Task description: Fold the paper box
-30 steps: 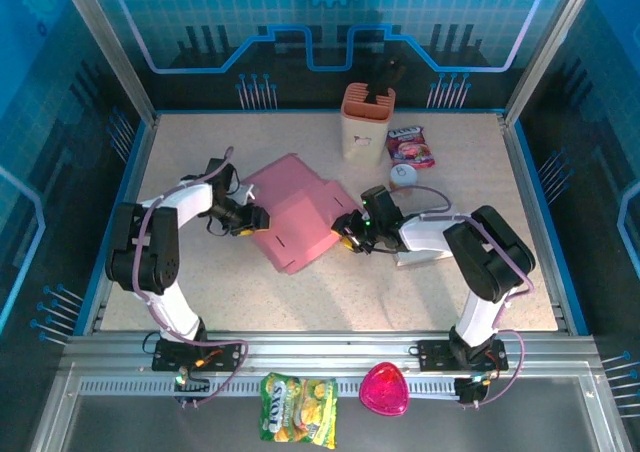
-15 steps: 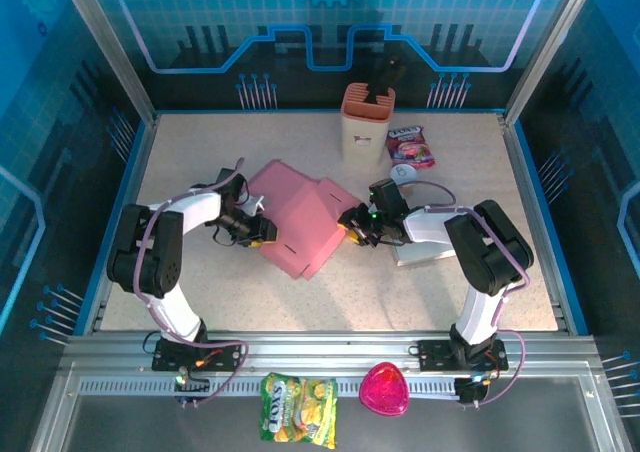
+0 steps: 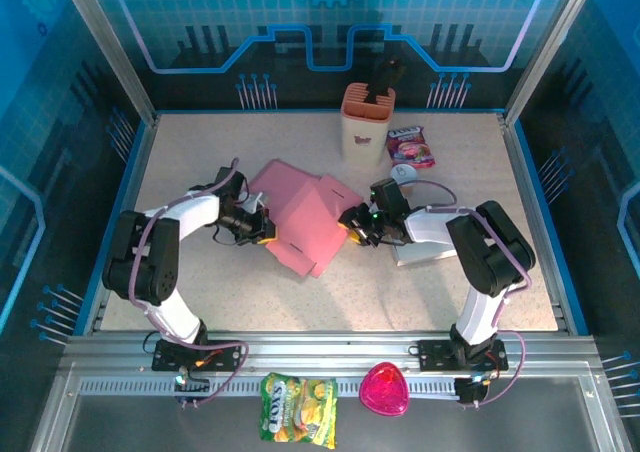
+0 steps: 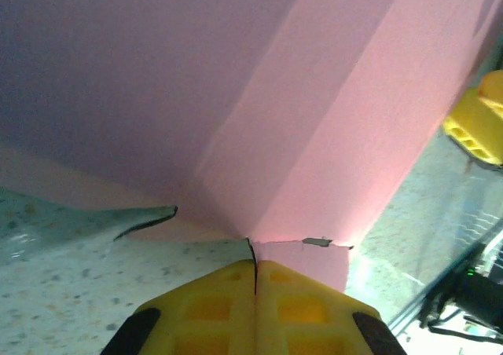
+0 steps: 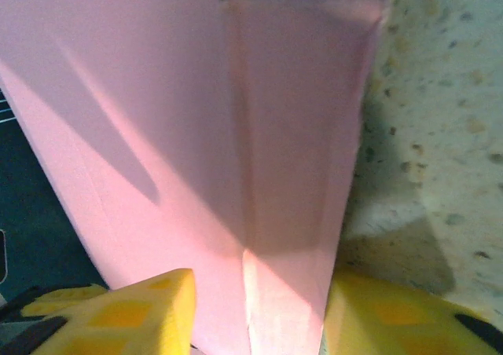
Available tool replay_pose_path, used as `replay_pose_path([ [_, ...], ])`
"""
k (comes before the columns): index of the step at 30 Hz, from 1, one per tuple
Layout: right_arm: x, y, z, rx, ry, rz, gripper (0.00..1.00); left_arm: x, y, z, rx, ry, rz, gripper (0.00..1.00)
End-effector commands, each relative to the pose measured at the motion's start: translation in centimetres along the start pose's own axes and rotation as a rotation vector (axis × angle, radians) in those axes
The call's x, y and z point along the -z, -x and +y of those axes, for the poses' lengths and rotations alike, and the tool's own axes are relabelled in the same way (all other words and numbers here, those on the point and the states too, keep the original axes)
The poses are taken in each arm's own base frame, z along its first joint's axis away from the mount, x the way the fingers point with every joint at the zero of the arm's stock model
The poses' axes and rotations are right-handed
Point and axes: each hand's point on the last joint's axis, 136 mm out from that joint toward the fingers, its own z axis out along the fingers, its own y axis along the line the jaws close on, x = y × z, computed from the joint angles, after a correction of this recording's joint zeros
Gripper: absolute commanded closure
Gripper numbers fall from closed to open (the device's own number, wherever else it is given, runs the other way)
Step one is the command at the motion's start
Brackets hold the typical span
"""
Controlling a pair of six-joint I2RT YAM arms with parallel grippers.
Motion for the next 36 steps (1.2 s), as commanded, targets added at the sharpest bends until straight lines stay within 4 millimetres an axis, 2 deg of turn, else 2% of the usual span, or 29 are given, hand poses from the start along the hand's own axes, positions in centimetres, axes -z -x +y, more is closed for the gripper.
replay_pose_path([
  [1,2.3,0.3,0.8,0.005,0.041,-0.018,0.48,1.9,0.9,-3.1,0.063,-0.137,-0.051,1.00],
  [5,3.9,0.4,1.2,-0.005,0.083,-0.032,0.41,4.1,1.7,-5.6,0.088,-0.208,-0.088,1.00],
  [8,4.2,0.2,2.0,-0.017,0.130,-0.028,0.36,5.0,2.0,-6.3,0.117,-0.241,-0.090,1.00],
  [15,3.5,0.4,3.4,-0.035,0.230,-0.010,0.31,5.7,2.7,-7.3,0.196,-0.325,-0.091,1.00],
  [20,2.4,1.0,4.8,-0.103,0.340,-0.005,0.31,6.0,2.9,-7.8,0.228,-0.355,-0.092,1.00],
  [23,1.9,1.3,5.3,-0.132,0.374,-0.006,0.34,6.2,2.9,-8.1,0.227,-0.364,-0.093,1.00],
  [29,2.4,2.0,6.3,-0.148,0.411,-0.035,0.49,6.1,2.7,-7.8,0.230,-0.358,-0.091,1.00],
  [36,2.6,2.5,6.7,-0.164,0.436,-0.037,0.69,6.0,2.7,-7.8,0.230,-0.361,-0.090,1.00],
])
